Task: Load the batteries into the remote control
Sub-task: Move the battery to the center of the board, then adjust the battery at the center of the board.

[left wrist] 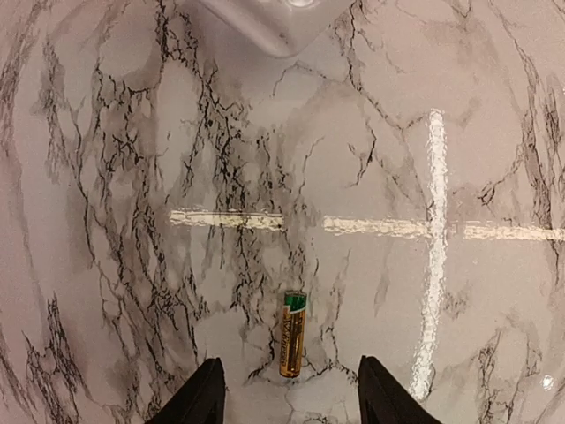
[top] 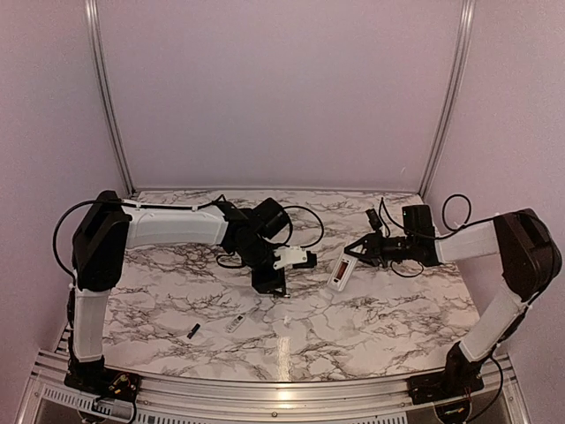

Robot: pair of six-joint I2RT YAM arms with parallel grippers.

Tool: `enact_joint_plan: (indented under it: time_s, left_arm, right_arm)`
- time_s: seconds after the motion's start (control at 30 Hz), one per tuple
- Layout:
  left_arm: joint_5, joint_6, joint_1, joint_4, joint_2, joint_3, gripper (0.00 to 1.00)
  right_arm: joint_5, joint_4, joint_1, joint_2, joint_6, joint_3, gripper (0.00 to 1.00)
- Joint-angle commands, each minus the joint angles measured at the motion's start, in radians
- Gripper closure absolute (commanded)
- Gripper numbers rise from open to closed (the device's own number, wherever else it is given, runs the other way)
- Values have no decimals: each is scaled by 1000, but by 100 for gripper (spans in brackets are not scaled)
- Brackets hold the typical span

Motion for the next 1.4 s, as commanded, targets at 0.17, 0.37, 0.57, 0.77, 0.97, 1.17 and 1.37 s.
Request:
enact_joint_plan:
  time_s: [0.17, 0.37, 0.57, 0.77, 0.97, 1.17, 1.37]
  left_arm:
    - [-183, -186, -5, 394, -340, -387, 42]
    - [-252, -256, -13, 542, -372, -541, 42]
    - [-287, -279, -33, 599, -346, -599, 41]
    - [-291, -295, -47, 648, -311, -605, 41]
    - [-279, -298, -67, 653, -266, -597, 40]
    - [-294, -298, -75, 656, -228, -594, 40]
    - [-315, -296, -75, 648, -202, -585, 40]
  right_arm:
    - [33, 46, 74, 110, -19, 143, 100]
    - [60, 66, 129, 185, -7, 213, 100]
    - [79, 70, 166, 254, -4, 285, 100]
    - [84, 63, 204, 313, -6, 331, 100]
    - [82, 84, 227, 356, 5, 354, 100]
    - [77, 99, 242, 391, 10, 366, 100]
    - [78, 101, 248, 408, 5, 367, 100]
